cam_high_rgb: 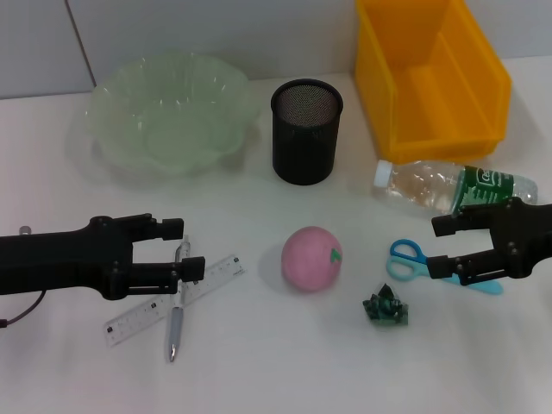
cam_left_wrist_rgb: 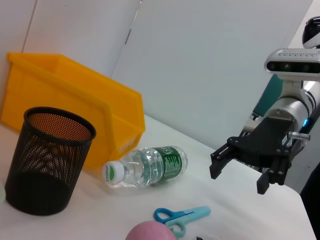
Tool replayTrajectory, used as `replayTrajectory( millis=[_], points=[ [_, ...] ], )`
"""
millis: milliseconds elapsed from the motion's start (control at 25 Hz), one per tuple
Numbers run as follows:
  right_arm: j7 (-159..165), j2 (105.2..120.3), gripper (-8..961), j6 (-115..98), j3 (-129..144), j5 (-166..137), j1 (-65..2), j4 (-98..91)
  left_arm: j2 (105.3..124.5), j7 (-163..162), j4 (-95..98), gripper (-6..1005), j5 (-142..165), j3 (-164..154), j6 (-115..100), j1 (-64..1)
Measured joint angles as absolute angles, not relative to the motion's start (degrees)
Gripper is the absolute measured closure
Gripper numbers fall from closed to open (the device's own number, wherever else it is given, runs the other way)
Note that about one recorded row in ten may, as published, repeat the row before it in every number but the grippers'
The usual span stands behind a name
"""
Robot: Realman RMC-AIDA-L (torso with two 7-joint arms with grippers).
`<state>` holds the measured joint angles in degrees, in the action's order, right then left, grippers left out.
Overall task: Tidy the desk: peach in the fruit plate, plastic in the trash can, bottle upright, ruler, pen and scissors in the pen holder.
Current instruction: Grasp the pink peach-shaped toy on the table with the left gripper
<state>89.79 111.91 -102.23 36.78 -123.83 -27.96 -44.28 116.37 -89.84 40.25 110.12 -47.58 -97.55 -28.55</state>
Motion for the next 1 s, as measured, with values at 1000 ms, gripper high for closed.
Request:
replayTrajectory(
  millis=[1000],
  points=[
    [91.3,111.79,140,-102.3,37.3,-124.2,-28.0,-44.3,118.40,-82.7,40.4,193,112.3,-51.4,-89.5,-34.8]
  ],
)
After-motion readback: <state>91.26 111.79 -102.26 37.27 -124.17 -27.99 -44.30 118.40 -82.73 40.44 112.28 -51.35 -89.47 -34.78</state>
